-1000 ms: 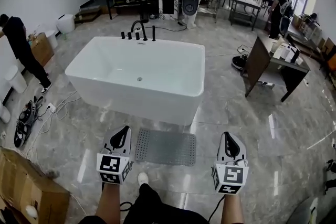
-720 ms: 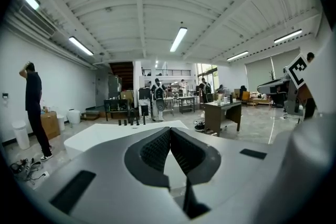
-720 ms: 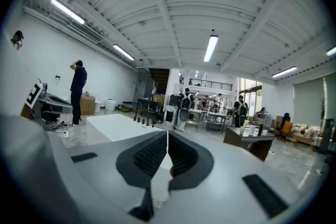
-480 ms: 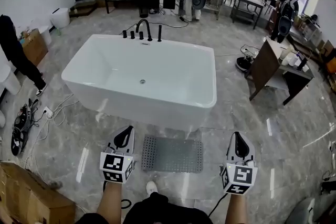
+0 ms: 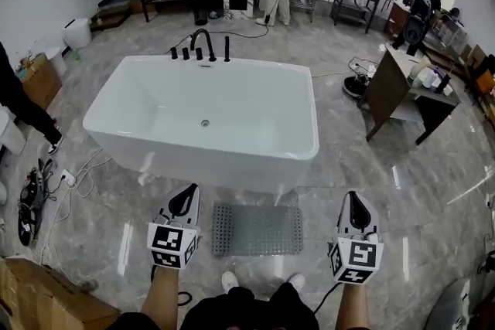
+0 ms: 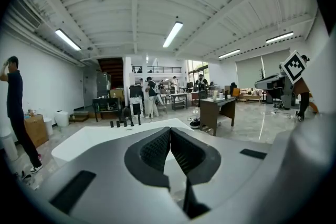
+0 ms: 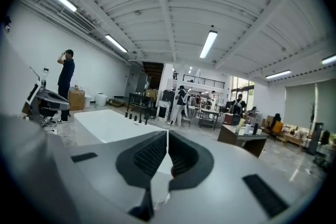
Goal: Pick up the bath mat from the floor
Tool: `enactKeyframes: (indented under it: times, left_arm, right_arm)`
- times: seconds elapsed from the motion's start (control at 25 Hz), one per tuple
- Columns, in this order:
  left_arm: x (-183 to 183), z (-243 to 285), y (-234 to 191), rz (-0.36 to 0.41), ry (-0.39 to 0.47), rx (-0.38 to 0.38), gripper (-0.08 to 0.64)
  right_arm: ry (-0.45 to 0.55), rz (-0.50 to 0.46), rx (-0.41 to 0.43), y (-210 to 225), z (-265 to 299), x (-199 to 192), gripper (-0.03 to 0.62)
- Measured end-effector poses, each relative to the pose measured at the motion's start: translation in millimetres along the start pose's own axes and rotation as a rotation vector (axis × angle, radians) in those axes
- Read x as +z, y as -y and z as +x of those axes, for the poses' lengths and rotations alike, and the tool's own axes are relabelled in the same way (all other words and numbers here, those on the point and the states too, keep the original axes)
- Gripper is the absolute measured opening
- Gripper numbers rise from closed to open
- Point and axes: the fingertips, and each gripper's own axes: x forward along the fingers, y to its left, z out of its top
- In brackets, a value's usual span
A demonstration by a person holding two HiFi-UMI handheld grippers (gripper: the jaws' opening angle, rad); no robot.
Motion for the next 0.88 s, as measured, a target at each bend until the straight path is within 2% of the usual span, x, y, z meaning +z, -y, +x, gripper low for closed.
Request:
enactKeyframes:
  times: [0.28, 0.48, 0.88]
  left_arm:
    - [-2.5, 13.1, 25.7, -0.028, -0.012, 0.058, 0.009]
    - [-3.0, 20.5, 41.9, -0.003, -0.044, 0.091, 0.009]
    - [-56.4, 46.1, 50.2, -0.010, -0.161, 0.067, 0.009]
  right_arm:
    - [-0.002, -0.013, 0.067, 35.4, 19.9, -18.9, 0.021]
    - [-0.028, -0.005, 0.095, 67.7, 36.0, -35.6, 0.023]
    - [-0.133, 0.009, 0.102, 76.7, 58.6, -93.4, 0.023]
